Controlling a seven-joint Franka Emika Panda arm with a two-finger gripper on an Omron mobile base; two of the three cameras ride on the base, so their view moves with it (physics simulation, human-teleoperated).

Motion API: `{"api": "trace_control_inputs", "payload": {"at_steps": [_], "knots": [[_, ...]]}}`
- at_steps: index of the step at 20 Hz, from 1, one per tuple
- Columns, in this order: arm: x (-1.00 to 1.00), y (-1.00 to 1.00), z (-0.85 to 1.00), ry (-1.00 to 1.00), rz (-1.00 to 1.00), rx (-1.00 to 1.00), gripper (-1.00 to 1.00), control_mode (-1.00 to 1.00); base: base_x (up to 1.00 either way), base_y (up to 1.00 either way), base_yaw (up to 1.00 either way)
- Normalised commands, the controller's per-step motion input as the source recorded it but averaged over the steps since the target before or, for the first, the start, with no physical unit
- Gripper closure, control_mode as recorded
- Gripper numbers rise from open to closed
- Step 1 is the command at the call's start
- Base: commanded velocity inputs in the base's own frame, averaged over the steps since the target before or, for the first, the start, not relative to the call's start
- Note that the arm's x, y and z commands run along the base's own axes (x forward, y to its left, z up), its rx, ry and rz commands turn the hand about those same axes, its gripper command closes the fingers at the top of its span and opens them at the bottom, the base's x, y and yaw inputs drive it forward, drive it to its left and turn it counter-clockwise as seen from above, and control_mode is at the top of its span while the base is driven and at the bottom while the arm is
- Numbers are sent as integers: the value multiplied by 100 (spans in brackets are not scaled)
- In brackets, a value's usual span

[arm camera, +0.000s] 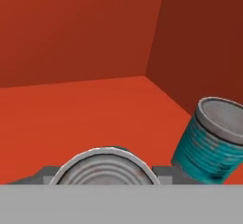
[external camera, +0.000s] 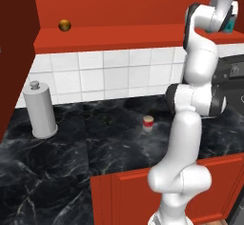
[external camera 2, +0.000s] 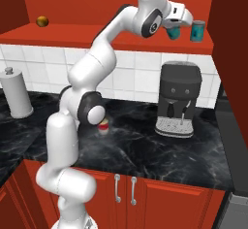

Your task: Pick the cans from the counter and place them in their designated side in the cabinet.

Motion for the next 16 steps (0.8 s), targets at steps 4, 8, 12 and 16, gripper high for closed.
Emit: {"api": "trace_control_inputs", "payload": {"at_steps": [4,8,12,16], "knots": [[16,-10,0,8,0,4,100,-100,0,0,0],[14,-11,0,7,0,4,100,-100,0,0,0],[13,-10,0,6,0,4,100,-100,0,0,0],[14,-8,-3,6,0,4,100,-100,0,0,0]]}}
